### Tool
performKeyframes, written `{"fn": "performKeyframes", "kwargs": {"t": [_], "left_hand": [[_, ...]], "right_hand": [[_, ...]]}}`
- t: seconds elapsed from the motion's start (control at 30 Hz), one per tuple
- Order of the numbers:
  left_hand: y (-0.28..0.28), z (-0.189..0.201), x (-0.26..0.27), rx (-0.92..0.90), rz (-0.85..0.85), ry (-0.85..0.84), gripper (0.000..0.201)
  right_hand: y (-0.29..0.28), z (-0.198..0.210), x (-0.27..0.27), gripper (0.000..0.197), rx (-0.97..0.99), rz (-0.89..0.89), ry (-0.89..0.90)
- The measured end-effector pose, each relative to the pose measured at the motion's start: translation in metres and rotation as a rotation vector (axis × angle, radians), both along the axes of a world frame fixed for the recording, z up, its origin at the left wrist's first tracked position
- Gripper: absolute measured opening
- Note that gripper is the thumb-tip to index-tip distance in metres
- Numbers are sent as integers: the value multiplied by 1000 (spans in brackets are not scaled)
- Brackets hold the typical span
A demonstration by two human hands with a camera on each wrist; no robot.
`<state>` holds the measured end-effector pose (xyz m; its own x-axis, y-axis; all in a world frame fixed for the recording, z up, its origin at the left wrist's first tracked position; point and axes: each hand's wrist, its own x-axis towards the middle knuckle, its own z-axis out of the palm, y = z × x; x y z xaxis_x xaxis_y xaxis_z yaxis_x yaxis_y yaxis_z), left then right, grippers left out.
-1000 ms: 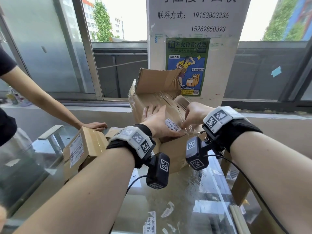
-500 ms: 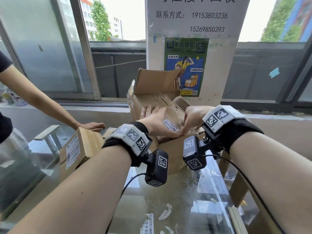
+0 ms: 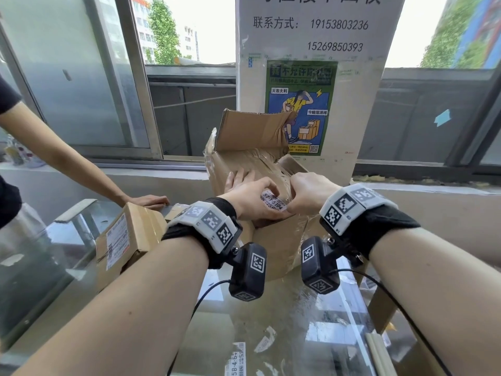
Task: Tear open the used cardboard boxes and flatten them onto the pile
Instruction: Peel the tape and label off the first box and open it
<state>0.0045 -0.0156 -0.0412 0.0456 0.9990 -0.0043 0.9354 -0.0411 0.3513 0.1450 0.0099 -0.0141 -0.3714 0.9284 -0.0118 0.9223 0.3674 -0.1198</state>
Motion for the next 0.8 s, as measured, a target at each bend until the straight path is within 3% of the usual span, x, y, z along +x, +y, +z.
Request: {"fn": "performKeyframes", "kwargs": {"t": [0.3, 0.5, 0.63, 0.7, 0.8], "left_hand": [[2, 0, 1, -13, -9, -7, 49], [-1, -2, -1, 4, -23, -38, 33], [-1, -1, -3, -30, -69, 3, 39], [0, -1, -3, -35, -74, 17, 41], [1, -1, -3, -43, -82, 31, 44]], "right_hand": [[13, -8, 0, 17, 43, -81, 98], [19, -3, 5, 15, -51, -114, 190], [20, 6, 9, 12, -216, -70, 231], [23, 8, 12, 16, -292, -28, 194], [28, 8, 11, 43, -344, -43, 184]]}}
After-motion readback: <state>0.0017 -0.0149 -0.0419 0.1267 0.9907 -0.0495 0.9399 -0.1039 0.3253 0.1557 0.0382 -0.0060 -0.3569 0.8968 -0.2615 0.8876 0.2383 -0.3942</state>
